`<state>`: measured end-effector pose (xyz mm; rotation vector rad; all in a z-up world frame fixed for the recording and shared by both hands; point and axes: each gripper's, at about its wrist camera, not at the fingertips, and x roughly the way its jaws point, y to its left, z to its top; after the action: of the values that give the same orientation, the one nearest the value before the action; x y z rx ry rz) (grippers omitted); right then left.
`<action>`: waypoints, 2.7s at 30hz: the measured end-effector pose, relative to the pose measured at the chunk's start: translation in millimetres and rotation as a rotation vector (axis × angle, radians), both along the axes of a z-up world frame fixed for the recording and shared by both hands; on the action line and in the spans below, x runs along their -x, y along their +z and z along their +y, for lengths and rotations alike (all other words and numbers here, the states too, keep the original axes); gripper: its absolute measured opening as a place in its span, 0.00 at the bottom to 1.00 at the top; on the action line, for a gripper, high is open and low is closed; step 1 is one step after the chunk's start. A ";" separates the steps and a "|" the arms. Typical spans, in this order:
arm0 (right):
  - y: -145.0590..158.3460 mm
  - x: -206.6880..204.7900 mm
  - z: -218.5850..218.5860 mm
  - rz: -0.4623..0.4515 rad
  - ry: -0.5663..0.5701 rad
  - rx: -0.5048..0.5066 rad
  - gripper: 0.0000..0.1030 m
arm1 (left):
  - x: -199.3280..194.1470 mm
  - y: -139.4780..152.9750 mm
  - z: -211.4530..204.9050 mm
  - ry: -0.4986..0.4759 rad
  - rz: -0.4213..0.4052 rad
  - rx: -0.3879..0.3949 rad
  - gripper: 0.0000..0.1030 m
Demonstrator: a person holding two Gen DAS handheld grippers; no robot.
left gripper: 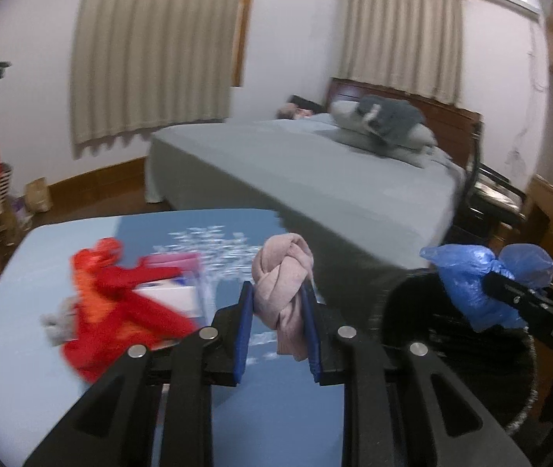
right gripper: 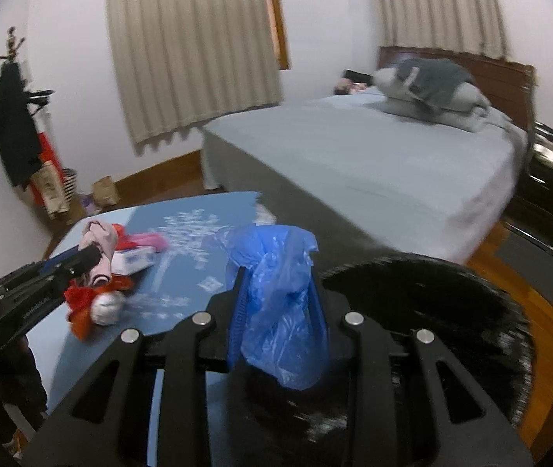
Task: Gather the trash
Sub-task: 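Carry the blue bag and pink cloth over the bin and release both, then grasp the white alcohol pads box with the right gripper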
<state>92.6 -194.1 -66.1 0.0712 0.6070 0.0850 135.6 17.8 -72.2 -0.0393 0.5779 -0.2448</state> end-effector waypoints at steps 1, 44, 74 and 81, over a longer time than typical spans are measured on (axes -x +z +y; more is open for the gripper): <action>-2.2 3.6 -8.1 0.003 -0.018 0.003 0.28 | -2.0 -0.6 -11.6 -0.025 0.001 0.003 0.24; -4.9 -23.2 -18.0 -0.034 -0.115 -0.013 0.92 | -4.4 10.7 42.1 0.171 -0.089 -0.088 0.88; -60.1 -128.1 203.9 0.099 0.273 -0.020 0.92 | -11.2 -47.1 194.9 0.458 0.014 -0.104 0.88; -59.9 -133.9 222.9 0.101 0.308 -0.009 0.92 | -10.7 -49.0 200.1 0.469 0.019 -0.101 0.88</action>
<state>226.4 28.8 -126.0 -0.0103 0.7153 0.3838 146.3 217.9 -121.2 -0.0777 0.5828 0.2412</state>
